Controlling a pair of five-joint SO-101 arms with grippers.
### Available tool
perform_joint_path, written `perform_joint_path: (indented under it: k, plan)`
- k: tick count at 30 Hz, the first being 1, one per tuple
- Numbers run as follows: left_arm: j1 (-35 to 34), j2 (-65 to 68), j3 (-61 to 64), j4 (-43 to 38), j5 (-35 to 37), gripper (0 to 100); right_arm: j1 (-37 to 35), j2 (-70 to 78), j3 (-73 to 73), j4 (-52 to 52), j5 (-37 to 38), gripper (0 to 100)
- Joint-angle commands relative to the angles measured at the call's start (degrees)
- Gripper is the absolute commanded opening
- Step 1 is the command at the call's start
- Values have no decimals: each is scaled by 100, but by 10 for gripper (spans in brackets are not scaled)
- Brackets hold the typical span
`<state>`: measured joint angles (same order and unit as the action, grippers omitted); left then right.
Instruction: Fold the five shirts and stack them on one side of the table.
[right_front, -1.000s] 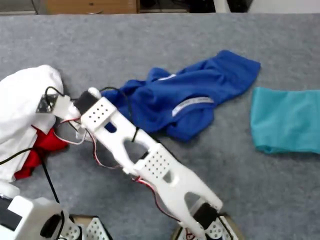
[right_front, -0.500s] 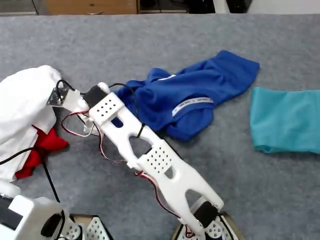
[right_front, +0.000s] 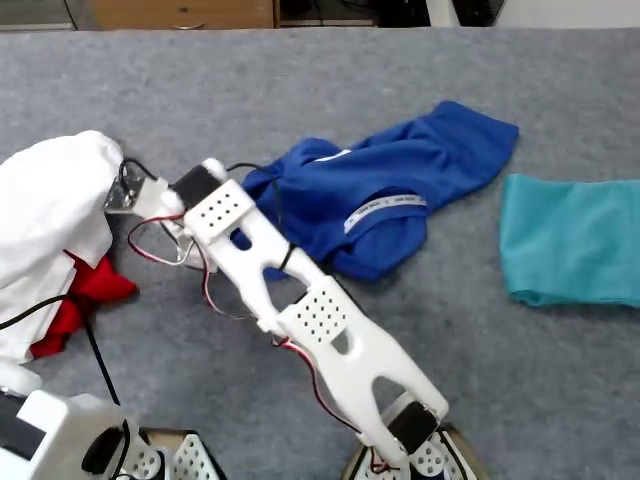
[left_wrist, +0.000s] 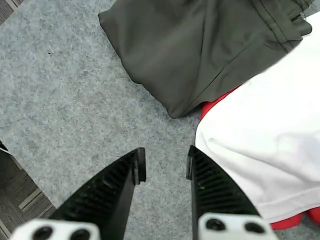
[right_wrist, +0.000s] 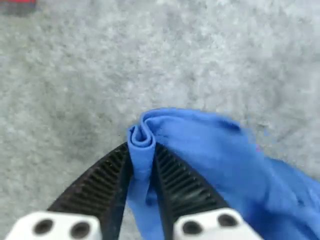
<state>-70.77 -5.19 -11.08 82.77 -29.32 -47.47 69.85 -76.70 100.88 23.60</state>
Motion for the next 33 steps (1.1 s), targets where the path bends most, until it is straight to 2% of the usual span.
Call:
perform_joint_path:
  k: [1,17,23,29,33]
  plan:
    - [-26,-215,-70,-79,-44,146,268,-576,-558,149,44,2]
    - [176,-251,185,-35,-35,146,673,-4620,-734,-62,1301,2]
    - [343,-259,325,-26,-18,146,664,-6000,-690,-844,2233,2]
    - [369,-259,334,-26,-18,146,716,-6923,-690,-1046,3560,2]
    - [484,-259,334,-26,-18,146,1411,-7152,-681,-958,3938,2]
